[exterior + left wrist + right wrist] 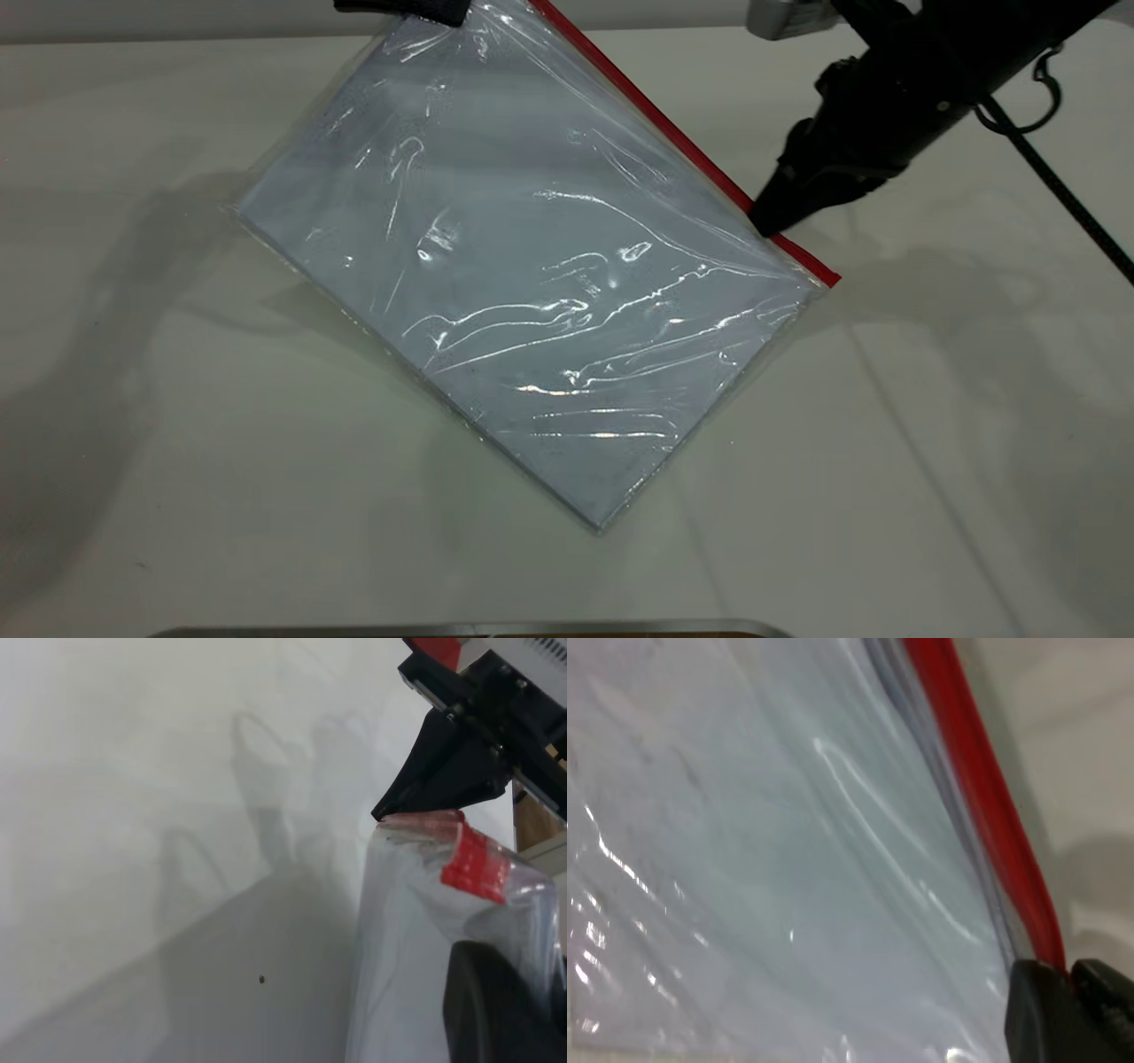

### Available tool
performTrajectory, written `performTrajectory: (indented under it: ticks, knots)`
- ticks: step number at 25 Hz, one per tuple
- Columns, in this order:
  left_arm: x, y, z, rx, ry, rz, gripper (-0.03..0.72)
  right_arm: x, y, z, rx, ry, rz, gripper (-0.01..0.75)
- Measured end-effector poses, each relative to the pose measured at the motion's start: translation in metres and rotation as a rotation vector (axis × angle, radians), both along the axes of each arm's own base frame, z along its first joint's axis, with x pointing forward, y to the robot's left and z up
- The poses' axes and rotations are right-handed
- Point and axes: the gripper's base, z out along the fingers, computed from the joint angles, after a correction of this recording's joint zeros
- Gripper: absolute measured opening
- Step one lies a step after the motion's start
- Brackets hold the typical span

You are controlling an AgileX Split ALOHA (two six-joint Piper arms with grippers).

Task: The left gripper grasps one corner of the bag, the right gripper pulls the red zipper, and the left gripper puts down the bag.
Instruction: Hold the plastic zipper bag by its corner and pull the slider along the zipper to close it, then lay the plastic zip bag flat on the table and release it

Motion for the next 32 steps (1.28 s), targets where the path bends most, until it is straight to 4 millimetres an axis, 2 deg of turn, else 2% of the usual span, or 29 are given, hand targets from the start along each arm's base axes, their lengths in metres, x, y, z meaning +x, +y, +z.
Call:
performTrajectory:
  ticks: [7,14,17,21,25,27,29,32]
  knots:
    - [0.0,0.0,0.0,-0.002,0.0,0.0,0.053,-0.007,-0.018,-0.003,-0.041,0.123,-0.005,0.038]
    - [-0.001,0.001,-0.001,0.011,-0.012,-0.014,0.053,-0.01,-0.021,-0.004,-0.058,0.16,-0.014,0.057]
    - [-0.001,0.002,-0.001,0.023,-0.015,-0.022,0.056,-0.01,-0.021,-0.004,-0.06,0.161,-0.015,0.1]
    - [-0.002,0.003,-0.004,0.05,-0.023,-0.04,0.082,-0.01,-0.022,-0.004,-0.065,0.156,-0.014,0.245]
    - [-0.002,0.005,-0.004,0.054,-0.025,-0.038,0.191,-0.009,-0.022,-0.004,-0.069,0.149,-0.019,0.418]
    - [-0.002,0.007,-0.004,0.063,-0.027,-0.04,0.288,-0.008,-0.022,-0.004,-0.074,0.14,-0.024,0.486]
    - [-0.001,0.008,-0.005,0.072,-0.033,-0.032,0.384,-0.007,-0.023,-0.004,-0.077,0.133,-0.028,0.525]
    - [0.002,0.009,-0.006,0.098,-0.046,-0.002,0.52,-0.005,-0.024,-0.003,-0.088,0.112,-0.034,0.545]
